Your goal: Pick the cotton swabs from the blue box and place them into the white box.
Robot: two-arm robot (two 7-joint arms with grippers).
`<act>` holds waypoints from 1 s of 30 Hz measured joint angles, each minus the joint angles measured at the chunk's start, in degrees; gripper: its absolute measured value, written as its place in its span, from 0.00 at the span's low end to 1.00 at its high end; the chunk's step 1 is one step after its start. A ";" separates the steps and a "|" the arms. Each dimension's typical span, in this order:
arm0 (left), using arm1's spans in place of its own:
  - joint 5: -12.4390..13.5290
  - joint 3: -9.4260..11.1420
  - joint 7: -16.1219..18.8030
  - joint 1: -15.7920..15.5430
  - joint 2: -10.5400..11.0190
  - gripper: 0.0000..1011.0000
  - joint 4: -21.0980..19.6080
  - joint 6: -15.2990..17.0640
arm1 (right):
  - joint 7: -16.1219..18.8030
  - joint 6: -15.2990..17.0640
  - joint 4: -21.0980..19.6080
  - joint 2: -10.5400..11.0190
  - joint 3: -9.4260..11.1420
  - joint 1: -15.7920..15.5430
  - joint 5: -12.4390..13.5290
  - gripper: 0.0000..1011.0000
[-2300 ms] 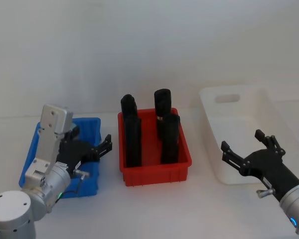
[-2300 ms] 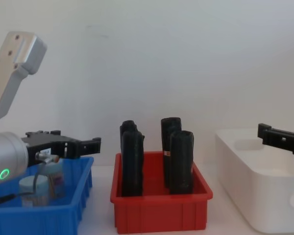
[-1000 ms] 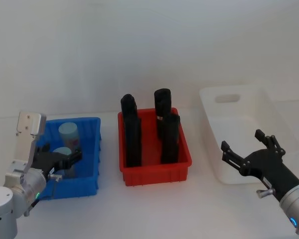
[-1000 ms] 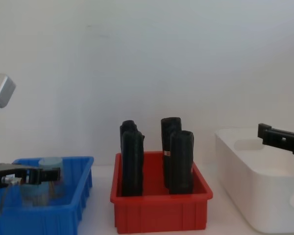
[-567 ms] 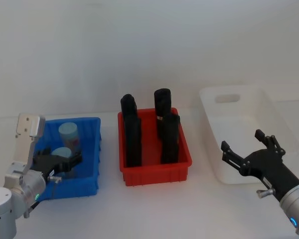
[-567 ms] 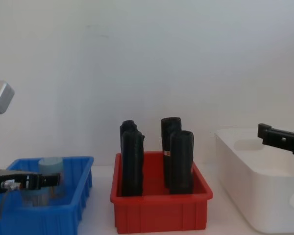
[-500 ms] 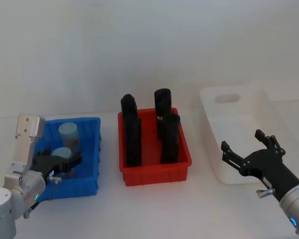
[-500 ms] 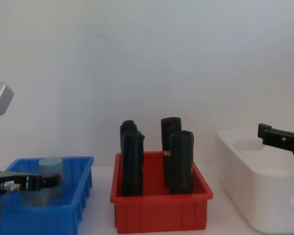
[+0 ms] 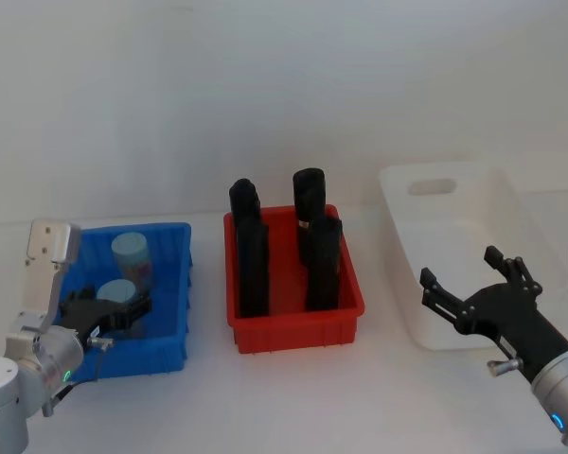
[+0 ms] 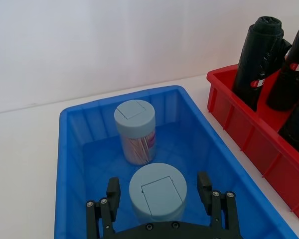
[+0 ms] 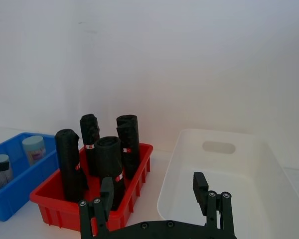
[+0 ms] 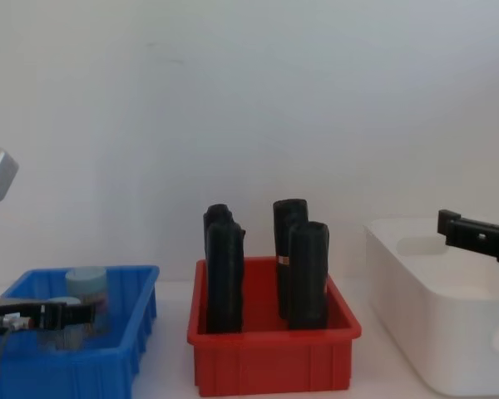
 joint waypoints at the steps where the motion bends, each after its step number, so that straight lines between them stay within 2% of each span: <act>1: 0.00 -0.02 -0.05 -0.05 -0.03 0.97 0.11 -0.01 | 0.00 0.00 0.00 0.00 0.00 0.00 0.00 0.99; 7: -0.04 -0.15 -0.74 -0.60 -0.27 0.84 1.28 -0.35 | 0.00 0.00 0.00 0.00 0.00 0.00 0.00 0.99; 8: -0.05 -0.17 -0.82 -0.68 -0.30 0.79 1.45 -0.41 | 0.00 0.00 0.00 0.00 0.00 0.00 0.00 0.99; 13: -0.09 -0.24 -1.31 -0.97 -0.44 0.66 2.06 -0.73 | 0.00 0.00 0.00 0.00 0.00 0.00 0.00 0.99; 22: 0.08 -0.46 -2.19 -1.12 -0.42 0.66 1.82 -1.00 | 0.00 0.00 0.00 0.00 0.00 0.00 0.00 0.99; 30: 0.91 -0.89 -3.50 -0.49 0.36 0.66 -2.25 -0.14 | 0.00 0.00 0.00 0.00 0.00 0.00 0.00 0.99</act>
